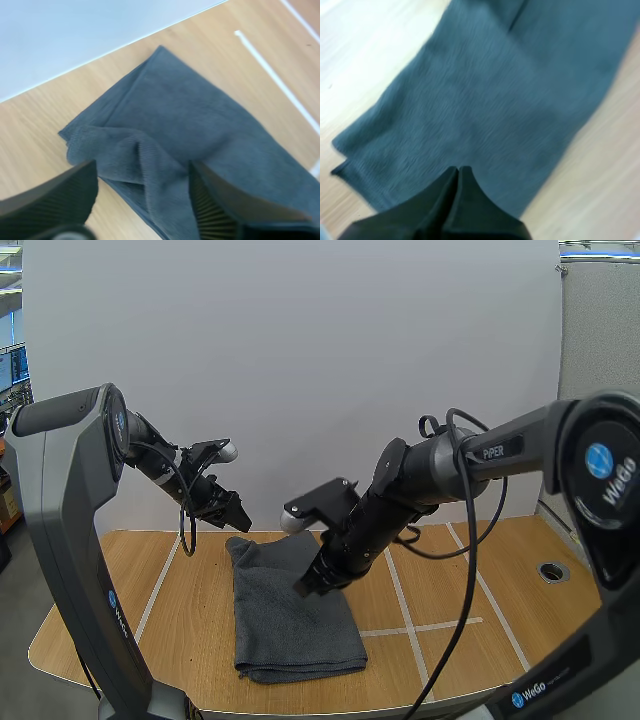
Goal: Fold the towel
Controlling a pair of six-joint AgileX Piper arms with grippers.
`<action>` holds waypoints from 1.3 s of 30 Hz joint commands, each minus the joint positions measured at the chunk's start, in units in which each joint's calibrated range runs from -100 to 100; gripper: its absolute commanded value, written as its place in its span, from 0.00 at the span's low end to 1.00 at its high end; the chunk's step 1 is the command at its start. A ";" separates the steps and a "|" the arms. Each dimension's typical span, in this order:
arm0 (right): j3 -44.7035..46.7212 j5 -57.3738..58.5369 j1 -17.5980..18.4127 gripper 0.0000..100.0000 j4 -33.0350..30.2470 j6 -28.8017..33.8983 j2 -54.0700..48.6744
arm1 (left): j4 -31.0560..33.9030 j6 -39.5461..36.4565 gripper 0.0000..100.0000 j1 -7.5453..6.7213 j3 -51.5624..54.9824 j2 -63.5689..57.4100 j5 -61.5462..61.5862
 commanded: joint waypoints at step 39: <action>14.14 6.37 -0.16 0.00 6.35 -10.40 14.52 | -6.10 3.45 0.00 0.10 0.13 14.97 -18.74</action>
